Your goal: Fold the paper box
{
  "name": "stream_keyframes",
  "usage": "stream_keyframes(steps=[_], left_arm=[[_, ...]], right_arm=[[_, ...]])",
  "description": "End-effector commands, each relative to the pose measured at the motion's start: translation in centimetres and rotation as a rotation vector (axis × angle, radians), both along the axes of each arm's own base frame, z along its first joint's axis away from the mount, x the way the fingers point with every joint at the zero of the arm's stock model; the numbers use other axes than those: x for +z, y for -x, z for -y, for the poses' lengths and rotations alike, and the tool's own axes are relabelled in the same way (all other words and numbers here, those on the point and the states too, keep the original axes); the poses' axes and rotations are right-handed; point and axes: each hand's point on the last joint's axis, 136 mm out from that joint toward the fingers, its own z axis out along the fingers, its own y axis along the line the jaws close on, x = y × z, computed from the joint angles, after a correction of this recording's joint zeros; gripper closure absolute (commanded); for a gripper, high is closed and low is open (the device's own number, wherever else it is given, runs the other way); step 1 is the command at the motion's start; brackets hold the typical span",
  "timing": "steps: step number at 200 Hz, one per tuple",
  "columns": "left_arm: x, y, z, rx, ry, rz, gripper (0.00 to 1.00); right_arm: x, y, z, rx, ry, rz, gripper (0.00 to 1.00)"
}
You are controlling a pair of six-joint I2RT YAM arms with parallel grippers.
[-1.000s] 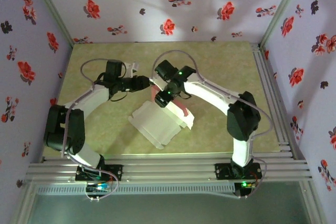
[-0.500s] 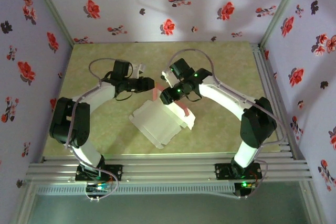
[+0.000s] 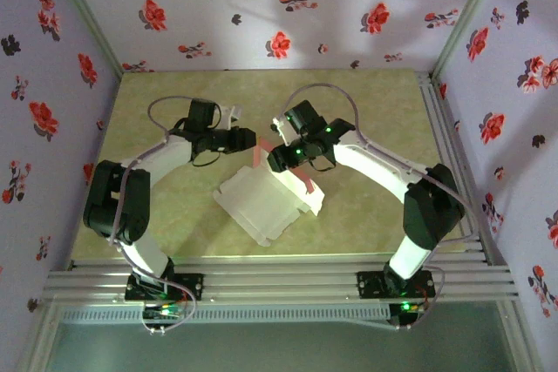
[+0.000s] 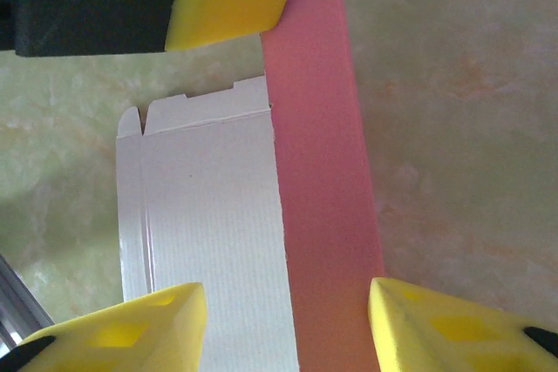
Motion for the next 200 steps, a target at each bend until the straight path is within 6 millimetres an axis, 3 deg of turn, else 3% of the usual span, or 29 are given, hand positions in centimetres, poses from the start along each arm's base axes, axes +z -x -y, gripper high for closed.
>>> stream_keyframes(steps=[1,57,97,140,200], left_arm=[[-0.9,-0.3,-0.5,0.016,-0.016,-0.019,0.67],[-2.0,0.1,-1.3,0.041,-0.024,-0.042,0.75],[-2.4,0.6,-2.3,0.097,-0.013,-0.046,0.81],[-1.2,0.6,-3.7,0.236,0.020,0.007,0.84],[-0.8,1.3,-4.1,0.357,0.035,0.025,0.86]], right_arm=[[0.2,0.3,0.7,-0.031,-0.003,-0.003,0.47],[0.1,0.8,1.3,-0.042,0.000,0.001,0.47],[0.9,0.0,1.9,-0.105,0.010,0.030,0.47],[4.2,-1.3,3.9,-0.341,-0.025,0.074,0.49],[6.2,-0.5,7.2,-0.616,-0.119,0.049,0.51]])
